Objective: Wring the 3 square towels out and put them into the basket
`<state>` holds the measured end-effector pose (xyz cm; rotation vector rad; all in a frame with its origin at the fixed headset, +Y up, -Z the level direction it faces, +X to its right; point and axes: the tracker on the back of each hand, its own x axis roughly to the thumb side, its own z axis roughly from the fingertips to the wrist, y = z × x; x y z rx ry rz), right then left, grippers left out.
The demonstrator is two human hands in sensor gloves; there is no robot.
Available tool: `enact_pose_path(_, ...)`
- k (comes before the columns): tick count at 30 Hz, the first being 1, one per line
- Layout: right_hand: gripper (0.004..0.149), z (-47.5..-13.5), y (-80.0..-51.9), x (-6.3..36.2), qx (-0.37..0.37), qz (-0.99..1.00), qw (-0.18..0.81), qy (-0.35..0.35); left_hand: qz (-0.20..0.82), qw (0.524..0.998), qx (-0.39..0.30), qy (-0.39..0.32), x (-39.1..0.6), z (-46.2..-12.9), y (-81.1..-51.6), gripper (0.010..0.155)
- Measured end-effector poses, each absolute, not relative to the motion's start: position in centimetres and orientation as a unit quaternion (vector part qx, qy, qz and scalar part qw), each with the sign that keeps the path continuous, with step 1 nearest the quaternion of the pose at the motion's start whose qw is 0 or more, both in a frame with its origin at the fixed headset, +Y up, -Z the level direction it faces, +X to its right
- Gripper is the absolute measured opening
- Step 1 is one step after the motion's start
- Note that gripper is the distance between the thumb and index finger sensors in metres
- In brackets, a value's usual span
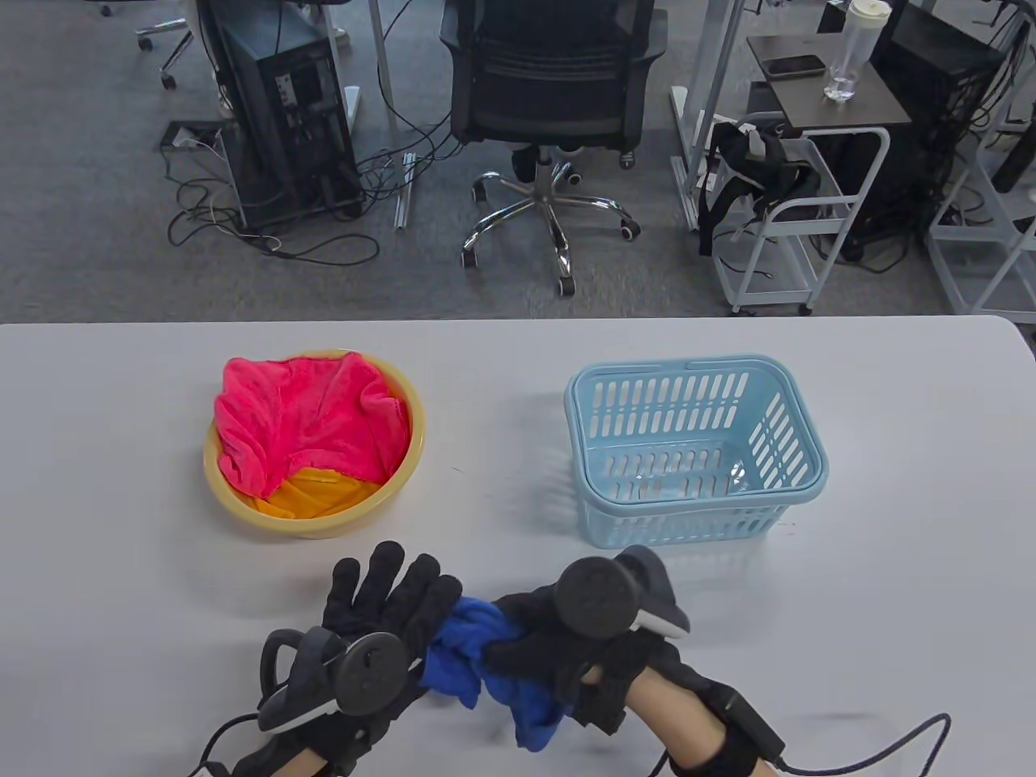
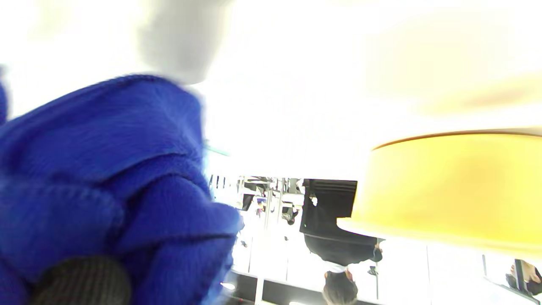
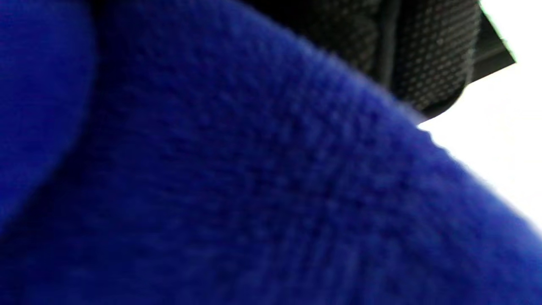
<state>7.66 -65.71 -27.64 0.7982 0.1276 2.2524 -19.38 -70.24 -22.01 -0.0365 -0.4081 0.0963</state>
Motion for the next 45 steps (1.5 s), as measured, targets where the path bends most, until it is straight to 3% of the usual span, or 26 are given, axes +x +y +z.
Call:
enact_pose_path(4, 0.063, -28.8, -63.2, 13.3, 0.243, 0.793, 0.557, -0.024, 0.052, 0.979, -0.039, -0.192, -19.9, -22.9, -70.9, 0.086)
enact_pose_path(6, 0.065, -28.8, -62.6, 16.6, 0.176, 0.719, 0.664, -0.104, 0.047, 0.979, -0.044, -0.191, -20.0, -22.9, -70.9, 0.086)
enact_pose_path(9, 0.067, -28.8, -62.7, 19.8, 0.098, 0.634, 0.747, -0.172, 0.044, 0.979, -0.043, -0.192, -19.8, -22.7, -70.8, 0.087)
enact_pose_path(12, 0.073, -29.5, -63.8, 21.6, 0.053, 0.61, 0.767, -0.192, 0.043, 0.979, -0.041, -0.195, -19.6, -22.6, -70.8, 0.087)
enact_pose_path(15, 0.093, -30.7, -64.4, 21.5, 0.045, 0.726, 0.674, -0.128, 0.039, 0.979, -0.043, -0.195, -19.6, -22.6, -70.9, 0.087)
enact_pose_path(17, 0.096, -30.8, -64.4, 21.0, 0.046, 0.847, 0.527, -0.058, 0.034, 0.98, -0.044, -0.191, -19.6, -22.6, -70.9, 0.087)
enact_pose_path(20, 0.084, -29.7, -62.8, 19.7, 0.023, 0.939, 0.31, -0.145, 0.034, 0.981, -0.052, -0.185, -19.8, -22.9, -71.1, 0.087)
enact_pose_path(22, 0.082, -29.0, -61.9, 18.7, 0.058, 0.955, 0.235, -0.169, 0.032, 0.981, -0.055, -0.182, -19.8, -22.9, -71.2, 0.088)
enact_pose_path(29, 0.076, -25.7, -60.6, 13.1, 0.231, 0.923, 0.248, -0.183, 0.033, 0.981, -0.052, -0.184, -19.8, -22.8, -71.1, 0.088)
enact_pose_path(36, 0.075, -22.7, -66.9, 11.1, 0.31, 0.933, 0.143, -0.112, 0.028, 0.98, -0.056, -0.19, -19.6, -22.8, -71.4, 0.088)
enact_pose_path(40, 0.075, -22.4, -69.8, 10.9, 0.323, 0.928, 0.153, -0.108, 0.021, 0.979, -0.067, -0.189, -19.5, -22.9, -72.0, 0.088)
enact_pose_path(42, 0.075, -21.9, -70.6, 10.4, 0.335, 0.925, 0.172, -0.056, 0.02, 0.979, -0.079, -0.188, -19.4, -23.0, -72.2, 0.088)
enact_pose_path(45, 0.075, -21.3, -71.5, 9.5, 0.349, 0.92, 0.171, -0.051, 0.011, 0.978, -0.091, -0.187, -19.4, -23.2, -72.8, 0.088)
